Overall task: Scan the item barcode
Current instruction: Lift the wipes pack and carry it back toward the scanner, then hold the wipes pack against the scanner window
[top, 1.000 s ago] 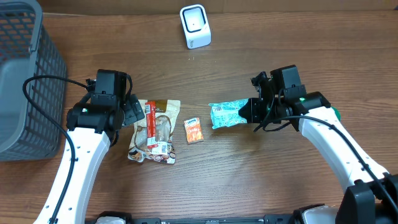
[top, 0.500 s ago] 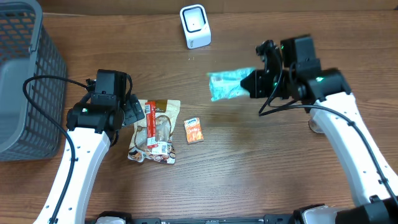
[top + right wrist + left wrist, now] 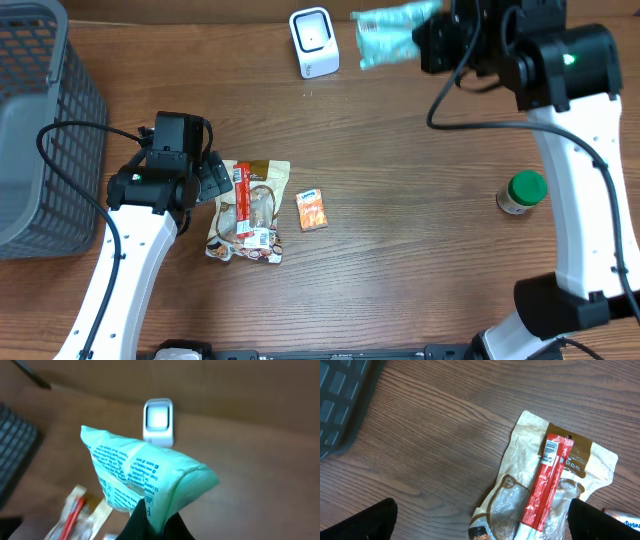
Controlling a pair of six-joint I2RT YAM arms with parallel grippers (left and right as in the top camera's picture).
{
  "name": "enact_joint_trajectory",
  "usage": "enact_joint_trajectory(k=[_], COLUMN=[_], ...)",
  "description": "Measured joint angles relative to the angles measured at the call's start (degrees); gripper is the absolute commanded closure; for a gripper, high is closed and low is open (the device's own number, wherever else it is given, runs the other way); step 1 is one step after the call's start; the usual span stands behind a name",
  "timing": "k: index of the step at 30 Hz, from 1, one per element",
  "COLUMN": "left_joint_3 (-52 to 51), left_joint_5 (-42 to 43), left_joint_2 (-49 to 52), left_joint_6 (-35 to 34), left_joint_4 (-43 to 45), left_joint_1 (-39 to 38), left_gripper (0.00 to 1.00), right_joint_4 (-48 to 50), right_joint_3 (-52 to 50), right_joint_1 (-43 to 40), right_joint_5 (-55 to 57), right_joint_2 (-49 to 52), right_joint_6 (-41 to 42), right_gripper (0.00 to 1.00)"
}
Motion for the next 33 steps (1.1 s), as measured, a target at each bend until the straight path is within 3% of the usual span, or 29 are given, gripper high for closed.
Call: enact_joint_trajectory(k=[22,33], left_joint_3=[0.0,0.0], left_joint_5=[0.0,0.0], left_joint_2=[0.0,0.0], left_joint_6=[0.0,0.0], left_joint_4=[0.0,0.0], left_joint_1=[0.0,0.0], left_gripper=[0.0,0.0], right_joint_4=[24.8,35.3], right_joint_3=[0.1,0.1], right_joint_1=[1.5,4.9], right_joint_5=[6.4,19.3], right_joint_2=[15.6,28.7], right_joint_6=[-2.7,-2.7], right_gripper=[0.96,0.96])
